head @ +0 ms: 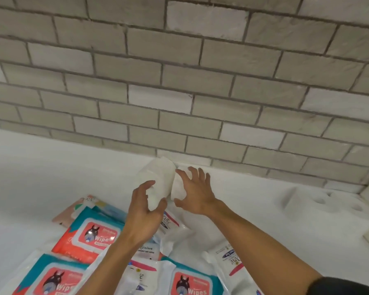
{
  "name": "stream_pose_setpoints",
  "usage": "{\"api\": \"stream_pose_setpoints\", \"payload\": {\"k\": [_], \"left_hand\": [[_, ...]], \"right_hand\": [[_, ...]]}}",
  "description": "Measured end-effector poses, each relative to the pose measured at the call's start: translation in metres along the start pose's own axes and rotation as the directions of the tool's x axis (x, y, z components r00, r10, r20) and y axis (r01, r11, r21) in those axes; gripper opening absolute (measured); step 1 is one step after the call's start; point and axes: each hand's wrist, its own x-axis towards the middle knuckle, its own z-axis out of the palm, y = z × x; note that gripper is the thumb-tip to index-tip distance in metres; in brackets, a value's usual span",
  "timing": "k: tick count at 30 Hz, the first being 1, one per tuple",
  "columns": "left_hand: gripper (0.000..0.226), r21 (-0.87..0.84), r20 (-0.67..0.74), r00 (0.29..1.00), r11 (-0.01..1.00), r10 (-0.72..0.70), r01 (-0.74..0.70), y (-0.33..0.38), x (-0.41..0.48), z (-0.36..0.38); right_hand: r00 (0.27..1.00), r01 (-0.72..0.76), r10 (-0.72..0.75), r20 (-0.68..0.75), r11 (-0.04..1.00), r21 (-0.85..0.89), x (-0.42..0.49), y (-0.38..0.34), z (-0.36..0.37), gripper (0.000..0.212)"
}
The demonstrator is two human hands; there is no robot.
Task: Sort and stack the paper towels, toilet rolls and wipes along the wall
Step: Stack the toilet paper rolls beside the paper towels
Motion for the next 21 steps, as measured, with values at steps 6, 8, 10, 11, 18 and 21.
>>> {"api": "stream_pose_setpoints", "payload": {"k": [6, 8, 10, 11, 18, 21], "left_hand": [[0.055, -0.011, 0.024, 0.999, 1.0, -0.025, 0.025, -0.005, -0.001, -0.007], [0.054, -0.024, 0.037, 0.999, 0.999, -0.028, 0.029, -0.008, 0.0, -0.009], [0.054, -0.026, 0.048, 0.998, 0.999, -0.041, 0.043, -0.011, 0.001, -0.01], [0.054, -0.025, 0.053, 0.997, 0.998, -0.048, 0.05, -0.012, 0.002, -0.011], [0.052, -0.028, 0.062, 0.996, 0.998, -0.061, 0.063, -0.013, -0.001, -0.011], [0.052, -0.034, 0.055, 0.996, 0.997, -0.064, 0.066, -0.012, -0.002, -0.013]], "right_hand": [[0.991, -0.058, 0.079, 0.105, 0.98, -0.189, 0.031, 0.001, 0.014, 0.113], [0.989, -0.079, 0.104, 0.107, 0.975, -0.21, 0.035, 0.003, 0.016, 0.118], [0.988, -0.089, 0.117, 0.103, 0.967, -0.24, 0.036, 0.004, 0.019, 0.122], [0.988, -0.089, 0.118, 0.097, 0.961, -0.262, 0.036, 0.005, 0.021, 0.124], [0.993, -0.121, 0.121, -0.02, 0.943, -0.309, 0.03, 0.012, 0.036, 0.125], [0.987, -0.15, 0.129, -0.093, 0.951, -0.269, 0.025, 0.014, 0.042, 0.121]]}}
